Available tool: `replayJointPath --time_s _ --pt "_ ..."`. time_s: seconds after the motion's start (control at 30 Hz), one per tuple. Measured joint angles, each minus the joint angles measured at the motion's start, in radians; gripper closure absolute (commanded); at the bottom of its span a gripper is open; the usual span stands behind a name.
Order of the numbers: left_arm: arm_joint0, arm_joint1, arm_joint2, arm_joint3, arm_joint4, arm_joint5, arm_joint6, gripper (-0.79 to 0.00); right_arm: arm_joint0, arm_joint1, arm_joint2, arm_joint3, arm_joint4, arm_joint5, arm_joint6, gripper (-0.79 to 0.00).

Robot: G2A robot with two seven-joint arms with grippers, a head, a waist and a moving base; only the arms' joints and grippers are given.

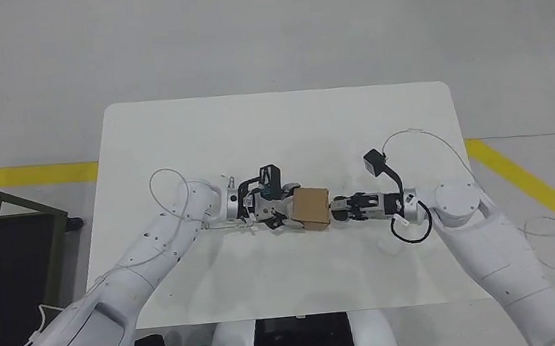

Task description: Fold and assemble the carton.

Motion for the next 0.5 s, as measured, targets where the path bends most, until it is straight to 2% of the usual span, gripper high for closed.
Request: replayJointPath --time_s 0.1,0.3,0.5 --pt "0.0 -0.001 0.002 0.0 0.0 0.0 0.0 -0.545 -0.019 0.007 0.019 -0.015 -0.005 0.004 0.002 -0.102" --pt "-0.001 -0.002 0.004 0.002 -0.001 0.001 0.002 -0.548 -0.05 0.015 0.034 -0.049 -0.012 0.014 0.003 0.0" --pt "-0.002 -0.002 0.004 0.002 0.0 0.001 -0.002 -0.545 -0.04 0.01 0.011 -0.044 -0.01 0.017 0.008 0.0"
